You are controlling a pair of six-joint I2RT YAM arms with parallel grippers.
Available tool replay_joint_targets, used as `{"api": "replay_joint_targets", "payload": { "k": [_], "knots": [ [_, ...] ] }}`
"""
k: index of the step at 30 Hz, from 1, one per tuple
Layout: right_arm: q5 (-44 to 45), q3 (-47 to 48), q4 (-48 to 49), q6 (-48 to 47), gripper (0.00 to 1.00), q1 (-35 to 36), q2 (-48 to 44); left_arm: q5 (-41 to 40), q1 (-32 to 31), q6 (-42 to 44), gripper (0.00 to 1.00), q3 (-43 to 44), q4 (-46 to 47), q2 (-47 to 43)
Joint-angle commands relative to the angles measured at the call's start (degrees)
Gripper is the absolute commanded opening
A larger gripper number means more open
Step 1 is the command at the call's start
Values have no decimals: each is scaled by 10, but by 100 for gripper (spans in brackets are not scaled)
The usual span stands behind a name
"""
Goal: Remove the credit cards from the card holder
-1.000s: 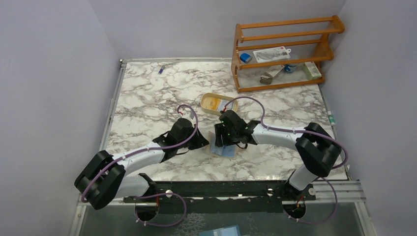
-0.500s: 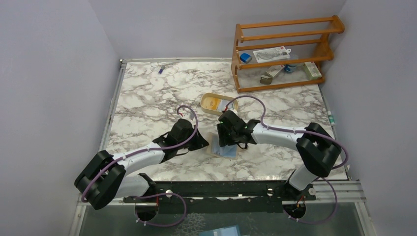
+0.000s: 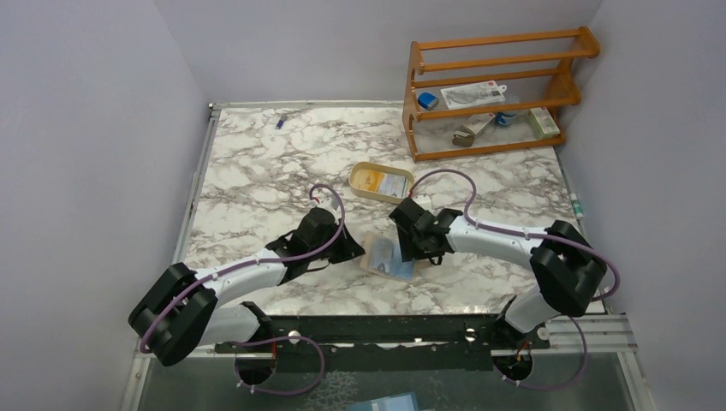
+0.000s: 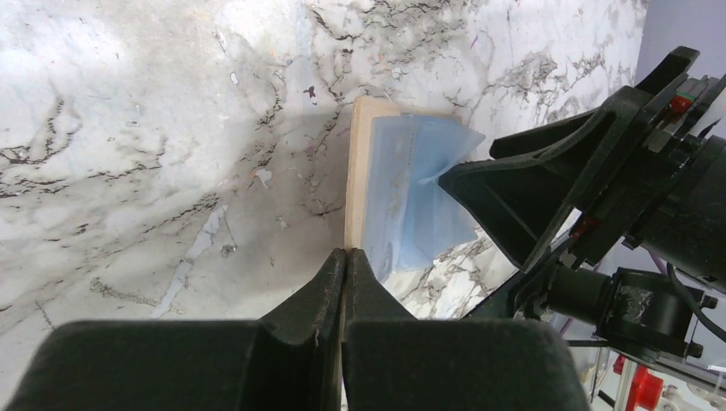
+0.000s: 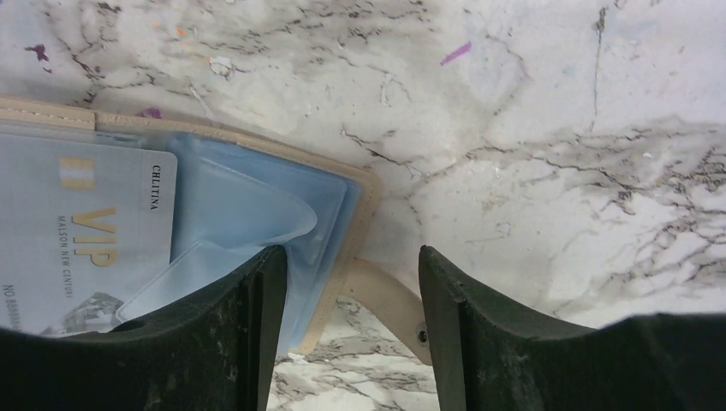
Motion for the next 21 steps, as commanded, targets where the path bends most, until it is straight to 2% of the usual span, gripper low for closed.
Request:
{"api": "replay_joint_targets", "payload": {
  "k": [1,6,12,17,21],
  "knots": [
    [36,-3,-75,25,62,-2,-24,-14,0,5,0,0,-7,-13],
    [92,18,-173,103,62,-2,-45,-15,0,6,0,-1,-7,-8],
    [144,46,-239,170,62,-2,-83,-12,0,6,0,0,-4,-1],
    [176,57,-248,186,62,-2,-132,-14,1,8,0,-1,-9,-2],
    [181,59,-218,165,61,-2,-188,-14,0,6,0,-6,-6,0]
  ]
}}
